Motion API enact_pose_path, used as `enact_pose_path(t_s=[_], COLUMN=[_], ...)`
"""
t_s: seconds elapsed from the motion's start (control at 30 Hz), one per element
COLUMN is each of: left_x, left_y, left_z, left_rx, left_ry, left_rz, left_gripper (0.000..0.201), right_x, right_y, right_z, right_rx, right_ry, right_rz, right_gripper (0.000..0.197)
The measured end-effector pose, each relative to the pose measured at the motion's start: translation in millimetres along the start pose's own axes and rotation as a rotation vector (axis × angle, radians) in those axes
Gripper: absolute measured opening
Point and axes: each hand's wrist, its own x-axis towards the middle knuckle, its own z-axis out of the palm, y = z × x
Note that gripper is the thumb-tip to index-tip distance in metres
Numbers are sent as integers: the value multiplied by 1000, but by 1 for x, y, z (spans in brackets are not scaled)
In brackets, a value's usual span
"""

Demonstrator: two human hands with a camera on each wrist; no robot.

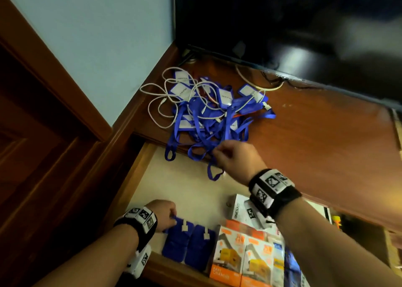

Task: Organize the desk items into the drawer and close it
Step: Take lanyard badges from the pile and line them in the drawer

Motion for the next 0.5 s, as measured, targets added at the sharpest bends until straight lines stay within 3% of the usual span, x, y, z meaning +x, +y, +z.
enact_pose_path(t_s=[0.13,0.3,0.4,0.5], left_x=[-6,-17,-26,-39], left_y=[4,5,4,4], left_z=[0,-10,-28,-57], left_rx=[26,17,-59,-214], left_ry=[-10,-8,103,237], left_rz=[10,-28,-72,-62], left_gripper=[29,36,43,36], right_x=[30,73,99,115], right_y=[9,21,25,26], right_z=[-50,-50,-43,-45], right_rx=[32,-86,-96,-25], right_ry=[229,110,140,160], right_rz=[95,271,353,474], right_gripper=[8,19,27,28])
